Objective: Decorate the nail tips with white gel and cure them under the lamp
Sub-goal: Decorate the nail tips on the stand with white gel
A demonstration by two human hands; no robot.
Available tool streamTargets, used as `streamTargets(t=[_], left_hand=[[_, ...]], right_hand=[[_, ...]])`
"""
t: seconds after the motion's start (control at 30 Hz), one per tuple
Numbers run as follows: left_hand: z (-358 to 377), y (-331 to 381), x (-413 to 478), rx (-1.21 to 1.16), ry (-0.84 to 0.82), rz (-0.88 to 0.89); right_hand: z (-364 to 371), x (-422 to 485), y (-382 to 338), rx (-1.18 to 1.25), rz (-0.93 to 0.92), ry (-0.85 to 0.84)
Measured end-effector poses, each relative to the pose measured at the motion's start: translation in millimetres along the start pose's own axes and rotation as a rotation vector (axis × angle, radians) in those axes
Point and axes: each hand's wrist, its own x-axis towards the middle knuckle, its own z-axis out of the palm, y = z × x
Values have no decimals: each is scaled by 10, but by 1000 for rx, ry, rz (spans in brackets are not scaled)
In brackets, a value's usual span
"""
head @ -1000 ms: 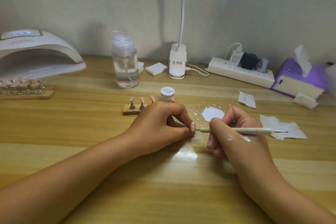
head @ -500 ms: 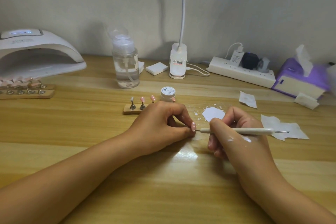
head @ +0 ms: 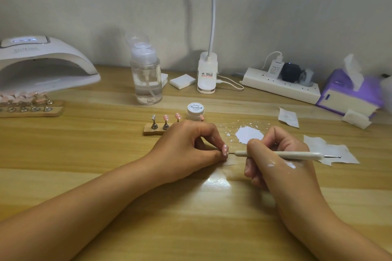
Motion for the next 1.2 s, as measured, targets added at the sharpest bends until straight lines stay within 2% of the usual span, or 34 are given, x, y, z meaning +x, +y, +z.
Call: streamTargets(t=[0.33,0.53,0.67,0.93,1.2], left_hand=[[0,-8,2,-12,-4,-7],[11,3,-7,-18,9,-21],[6,40,-37,-59,33,-16],[-17,147,-97,-14,199,152],[-105,240,-104,60,331,271]], right_hand=[[1,-4,12,-4,-18,-17],[-52,2,10,153,-141,162],[-95,36,5,161,-225,215],[-231,173,75,200,-64,285],[-241,191,71,187,-36,241]])
